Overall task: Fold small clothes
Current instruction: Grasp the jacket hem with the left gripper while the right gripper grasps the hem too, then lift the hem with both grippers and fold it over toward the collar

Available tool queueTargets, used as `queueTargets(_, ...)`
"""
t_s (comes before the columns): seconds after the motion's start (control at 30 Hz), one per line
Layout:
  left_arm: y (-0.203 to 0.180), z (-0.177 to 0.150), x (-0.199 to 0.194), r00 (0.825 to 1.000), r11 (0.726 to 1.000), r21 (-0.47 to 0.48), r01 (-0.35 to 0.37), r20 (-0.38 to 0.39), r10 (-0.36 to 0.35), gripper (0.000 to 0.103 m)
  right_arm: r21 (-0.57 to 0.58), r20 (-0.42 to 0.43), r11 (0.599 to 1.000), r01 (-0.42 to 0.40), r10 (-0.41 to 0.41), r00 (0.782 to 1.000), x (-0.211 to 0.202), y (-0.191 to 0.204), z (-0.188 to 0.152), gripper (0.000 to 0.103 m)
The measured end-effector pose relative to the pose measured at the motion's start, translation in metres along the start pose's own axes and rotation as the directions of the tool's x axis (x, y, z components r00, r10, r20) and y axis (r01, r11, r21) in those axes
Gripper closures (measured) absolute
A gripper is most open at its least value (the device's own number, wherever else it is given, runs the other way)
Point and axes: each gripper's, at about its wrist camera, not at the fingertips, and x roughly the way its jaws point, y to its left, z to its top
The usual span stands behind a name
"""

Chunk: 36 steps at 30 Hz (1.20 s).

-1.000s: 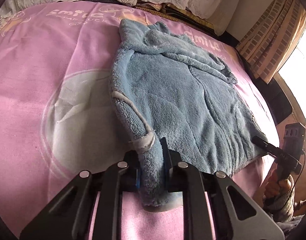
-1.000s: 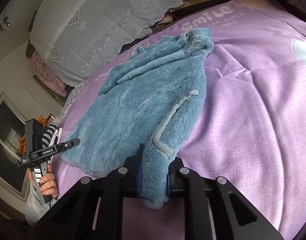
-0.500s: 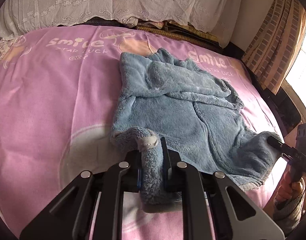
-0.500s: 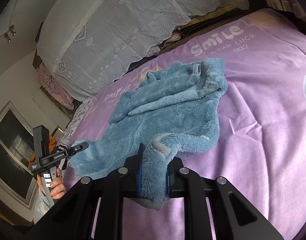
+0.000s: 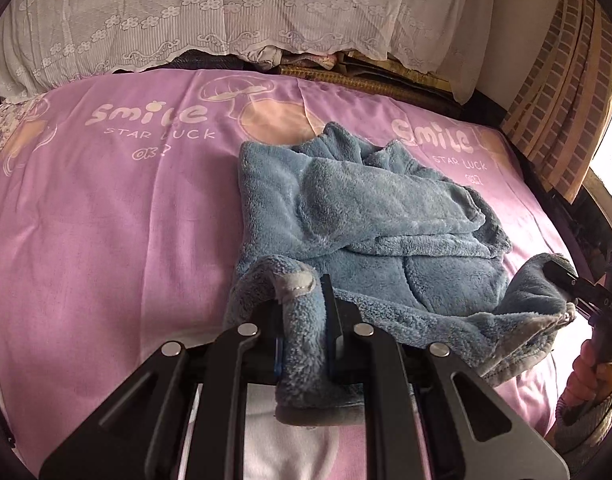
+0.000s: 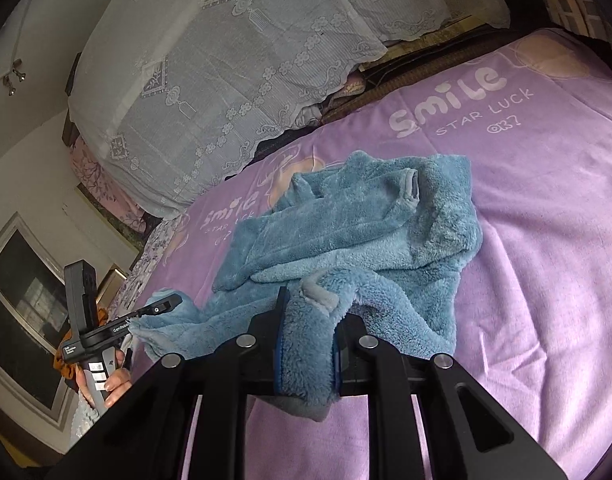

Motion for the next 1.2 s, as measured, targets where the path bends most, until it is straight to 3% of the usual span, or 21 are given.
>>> queueTargets(0.4, -0.002, 0.033, 0.030, 1.000, 1.000, 0.009, -0.021, -0.012, 0.021, 0.090, 0.036, -0.001, 0.999, 0.003, -0.003, 1.000, 0.032, -0.014, 0.027, 0.085)
queueTargets(0.8, -0.012, 0.049, 0.064, 0.993, 0.993, 0.049, -0.111, -0.025, 0.113, 0.090, 0.042, -0.037, 0.998, 0.042, -0.041, 0.998, 0.066, -0.022, 0.040, 0.085)
queueTargets(1.07, -0.030, 0.067, 0.067, 0.966, 0.958, 0.125, -0.258, 0.044, 0.255, 0.090, 0.046, -0.019, 0.997, 0.063, -0.062, 0.998, 0.074, -0.026, 0.055, 0.084)
queueTargets(1.2, -0.037, 0.078, 0.067, 0.960, 0.950, 0.138, -0.280, 0.071, 0.273, 0.090, 0.055, -0.002, 0.996, 0.065, -0.065, 0.998, 0.076, -0.030, 0.065, 0.084)
